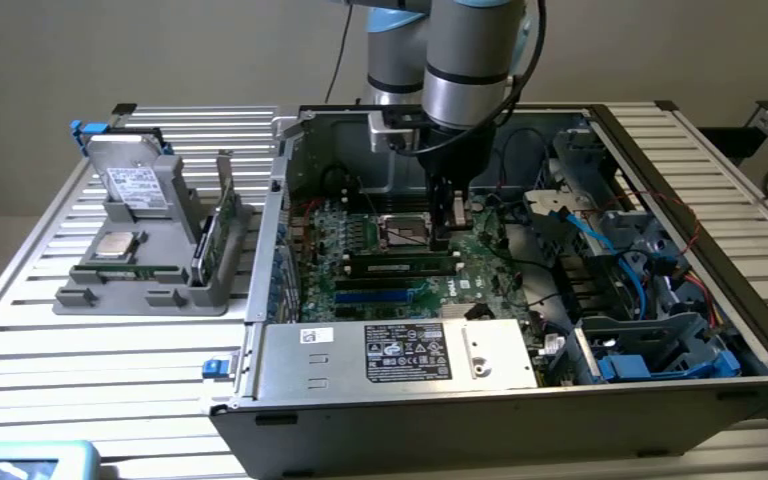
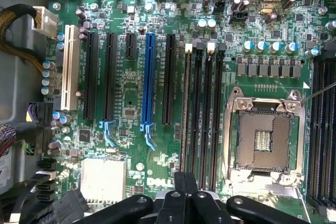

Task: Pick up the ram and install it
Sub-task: 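Press down the ram until it locks into place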

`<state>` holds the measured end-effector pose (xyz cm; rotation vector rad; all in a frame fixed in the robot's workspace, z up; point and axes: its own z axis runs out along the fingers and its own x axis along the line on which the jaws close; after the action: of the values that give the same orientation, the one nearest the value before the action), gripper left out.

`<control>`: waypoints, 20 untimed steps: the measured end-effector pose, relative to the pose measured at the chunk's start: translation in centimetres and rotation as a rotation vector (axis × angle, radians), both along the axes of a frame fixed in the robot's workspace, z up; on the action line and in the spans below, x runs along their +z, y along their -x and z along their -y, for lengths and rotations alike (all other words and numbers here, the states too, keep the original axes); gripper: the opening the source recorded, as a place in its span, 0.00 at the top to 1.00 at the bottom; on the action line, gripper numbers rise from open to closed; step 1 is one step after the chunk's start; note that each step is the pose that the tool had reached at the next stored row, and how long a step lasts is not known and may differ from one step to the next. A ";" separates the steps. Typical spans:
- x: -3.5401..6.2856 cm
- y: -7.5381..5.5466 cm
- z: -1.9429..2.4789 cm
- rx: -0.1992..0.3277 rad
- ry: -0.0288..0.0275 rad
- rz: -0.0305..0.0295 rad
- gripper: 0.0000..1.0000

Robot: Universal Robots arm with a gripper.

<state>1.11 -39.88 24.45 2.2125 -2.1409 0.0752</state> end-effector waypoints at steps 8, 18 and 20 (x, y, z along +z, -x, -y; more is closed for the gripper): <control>-0.38 -0.1 -0.05 -0.009 0.0086 0.0007 0.89; -0.85 -0.1 -0.34 -0.033 0.0226 0.0209 0.89; -1.02 -0.1 -0.46 -0.035 0.0230 0.0233 0.89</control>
<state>1.20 -39.42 23.43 2.1716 -2.1785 0.1238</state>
